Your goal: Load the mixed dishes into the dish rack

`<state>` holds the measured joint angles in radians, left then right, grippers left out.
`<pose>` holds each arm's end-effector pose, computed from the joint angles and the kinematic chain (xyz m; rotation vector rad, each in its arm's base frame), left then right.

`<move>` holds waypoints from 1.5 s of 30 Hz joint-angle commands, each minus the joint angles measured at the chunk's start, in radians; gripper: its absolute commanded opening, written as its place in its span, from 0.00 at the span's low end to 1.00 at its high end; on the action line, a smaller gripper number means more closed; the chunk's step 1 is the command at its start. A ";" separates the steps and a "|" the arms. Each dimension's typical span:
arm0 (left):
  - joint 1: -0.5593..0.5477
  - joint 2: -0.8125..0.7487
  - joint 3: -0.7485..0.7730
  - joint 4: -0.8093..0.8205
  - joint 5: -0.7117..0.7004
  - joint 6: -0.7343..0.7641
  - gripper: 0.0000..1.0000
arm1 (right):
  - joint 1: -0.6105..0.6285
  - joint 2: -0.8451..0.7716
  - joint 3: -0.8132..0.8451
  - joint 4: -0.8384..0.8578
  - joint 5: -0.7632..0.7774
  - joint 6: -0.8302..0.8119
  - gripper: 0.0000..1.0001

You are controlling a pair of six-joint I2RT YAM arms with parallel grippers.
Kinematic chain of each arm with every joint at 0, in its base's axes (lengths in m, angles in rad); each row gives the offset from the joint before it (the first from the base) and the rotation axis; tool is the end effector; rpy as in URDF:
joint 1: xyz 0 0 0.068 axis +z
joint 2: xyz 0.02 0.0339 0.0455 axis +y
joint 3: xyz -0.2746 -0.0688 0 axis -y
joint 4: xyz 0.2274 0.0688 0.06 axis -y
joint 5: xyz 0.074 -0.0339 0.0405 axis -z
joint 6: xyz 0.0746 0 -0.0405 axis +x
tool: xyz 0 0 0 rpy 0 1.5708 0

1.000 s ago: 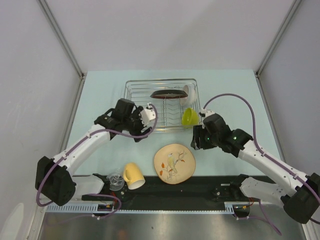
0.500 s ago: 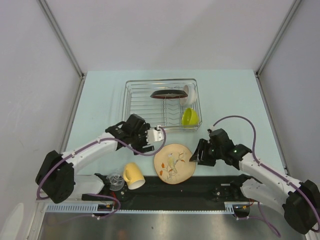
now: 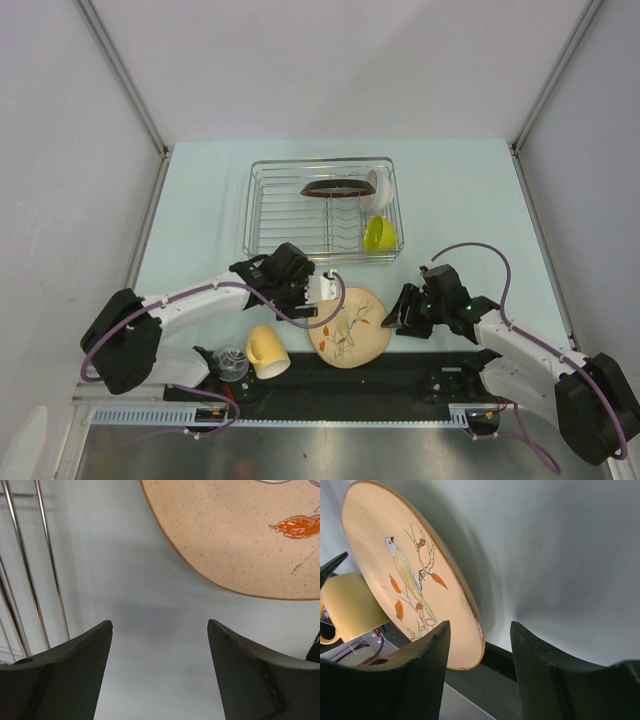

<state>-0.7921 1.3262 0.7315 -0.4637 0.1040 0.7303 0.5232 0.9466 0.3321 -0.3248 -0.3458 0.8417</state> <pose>0.1688 -0.1821 0.1731 1.8390 1.8783 -0.1580 0.1303 0.1044 0.1379 0.2775 2.7044 0.9271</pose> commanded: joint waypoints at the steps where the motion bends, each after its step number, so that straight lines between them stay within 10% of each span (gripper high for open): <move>1: -0.044 0.024 -0.024 0.077 -0.004 -0.043 0.82 | -0.008 0.020 0.005 0.075 -0.033 0.026 0.56; 22: -0.170 0.206 0.095 0.148 0.008 -0.166 0.79 | 0.041 0.064 -0.062 0.216 -0.001 0.192 0.48; 36: -0.219 0.197 0.120 0.128 0.040 -0.144 0.79 | 0.043 0.023 -0.079 0.486 -0.137 0.171 0.00; 45: -0.009 0.050 0.397 -0.163 0.192 -0.170 0.81 | 0.028 -0.166 0.128 0.069 -0.040 -0.117 0.00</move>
<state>-0.9352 1.4910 0.8986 -0.5880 0.0971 0.6163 0.5495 0.8627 0.3031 -0.1856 -0.3832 0.8757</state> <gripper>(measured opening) 0.811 0.194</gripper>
